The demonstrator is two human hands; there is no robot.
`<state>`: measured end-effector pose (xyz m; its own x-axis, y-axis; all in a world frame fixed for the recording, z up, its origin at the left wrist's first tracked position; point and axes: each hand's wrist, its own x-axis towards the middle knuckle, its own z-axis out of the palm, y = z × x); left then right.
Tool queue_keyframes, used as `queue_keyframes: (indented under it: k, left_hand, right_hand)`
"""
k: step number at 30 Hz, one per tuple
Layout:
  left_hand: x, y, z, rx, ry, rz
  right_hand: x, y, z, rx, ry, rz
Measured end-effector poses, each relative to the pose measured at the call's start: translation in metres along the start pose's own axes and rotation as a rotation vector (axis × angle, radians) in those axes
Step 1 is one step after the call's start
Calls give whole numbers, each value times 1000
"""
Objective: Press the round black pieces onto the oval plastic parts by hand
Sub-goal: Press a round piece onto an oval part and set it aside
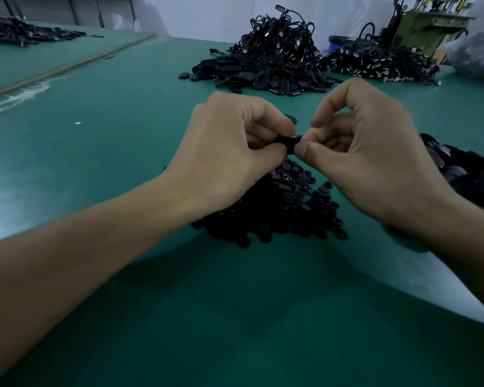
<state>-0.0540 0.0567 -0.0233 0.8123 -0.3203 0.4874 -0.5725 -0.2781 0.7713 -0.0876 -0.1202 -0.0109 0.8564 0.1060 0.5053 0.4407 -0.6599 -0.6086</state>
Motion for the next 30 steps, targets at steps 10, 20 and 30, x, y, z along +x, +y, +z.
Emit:
queue_keyframes:
  k: [10,20,30]
  left_hand:
    - [-1,-2,0,160,81,142]
    - [2,-3,-3,0,11,63]
    - [5,-4,-6,-199,-64,-95]
  right_hand:
    - [-1,-6,2,73,32,39]
    - [3,1,-1,-6,9,-12]
    - [3,5,-4,211,-81,80]
